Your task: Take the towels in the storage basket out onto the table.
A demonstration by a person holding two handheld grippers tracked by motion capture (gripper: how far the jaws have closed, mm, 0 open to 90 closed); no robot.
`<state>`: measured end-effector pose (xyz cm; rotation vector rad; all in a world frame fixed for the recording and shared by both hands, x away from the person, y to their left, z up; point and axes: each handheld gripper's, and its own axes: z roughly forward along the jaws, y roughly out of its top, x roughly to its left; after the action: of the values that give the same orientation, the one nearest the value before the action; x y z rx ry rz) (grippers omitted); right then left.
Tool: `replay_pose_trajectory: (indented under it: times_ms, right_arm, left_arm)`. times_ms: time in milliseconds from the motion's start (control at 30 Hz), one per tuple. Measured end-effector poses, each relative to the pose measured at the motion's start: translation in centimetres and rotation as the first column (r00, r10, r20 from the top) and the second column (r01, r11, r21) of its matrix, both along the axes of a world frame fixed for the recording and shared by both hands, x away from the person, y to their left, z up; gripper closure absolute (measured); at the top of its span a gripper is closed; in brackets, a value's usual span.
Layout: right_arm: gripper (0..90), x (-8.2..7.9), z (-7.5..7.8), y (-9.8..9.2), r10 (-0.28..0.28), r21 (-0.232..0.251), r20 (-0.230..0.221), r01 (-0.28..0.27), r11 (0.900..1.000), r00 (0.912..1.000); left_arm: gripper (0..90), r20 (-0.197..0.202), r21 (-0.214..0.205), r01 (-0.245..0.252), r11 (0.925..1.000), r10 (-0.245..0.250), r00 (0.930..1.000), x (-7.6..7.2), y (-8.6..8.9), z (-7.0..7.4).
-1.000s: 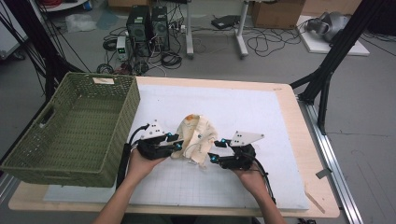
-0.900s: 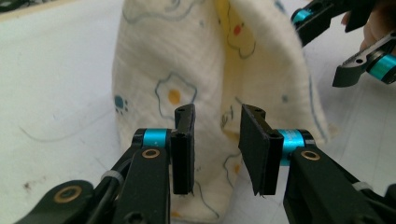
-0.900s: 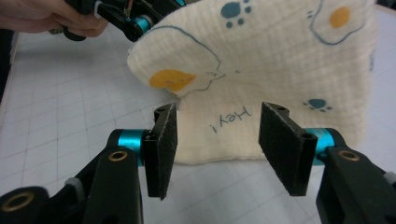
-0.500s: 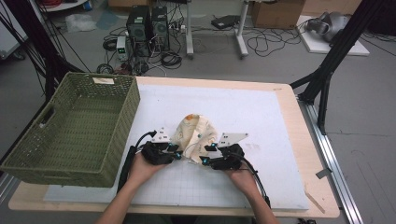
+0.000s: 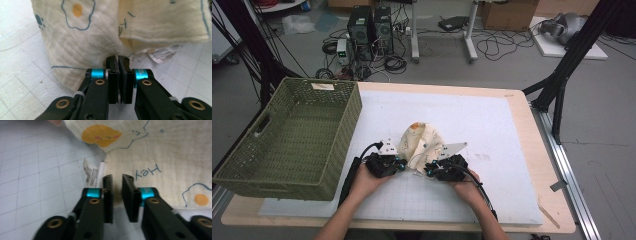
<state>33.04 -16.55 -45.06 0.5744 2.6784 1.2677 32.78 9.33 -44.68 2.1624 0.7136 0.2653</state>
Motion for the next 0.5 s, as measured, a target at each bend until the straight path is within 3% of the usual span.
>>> replay_pose_trajectory:
  times_ms: [200, 400, 500]
  right_arm:
    - [88.7, 0.1, 0.2, -0.4, 0.021, 0.010, -0.015, -0.021, 0.9997, 0.9997]
    - [88.7, -0.4, 1.3, -2.3, 0.032, 0.028, 0.009, -0.033, 0.9991, 0.9994]
    - [88.7, -0.9, 2.0, -3.7, 0.017, 0.052, 0.023, -0.018, 0.9985, 0.9996]
  left_arm:
    - [88.7, -0.001, -0.001, -0.014, 0.9999, 0.014, 0.9999, -0.3, 0.3, 0.5]
    - [88.7, 0.056, -0.069, -0.033, 0.9971, 0.037, 0.9978, -1.4, 1.6, 1.9]
    - [88.8, 0.083, -0.079, -0.036, 0.9963, 0.042, 0.9956, -2.2, 2.2, 2.4]
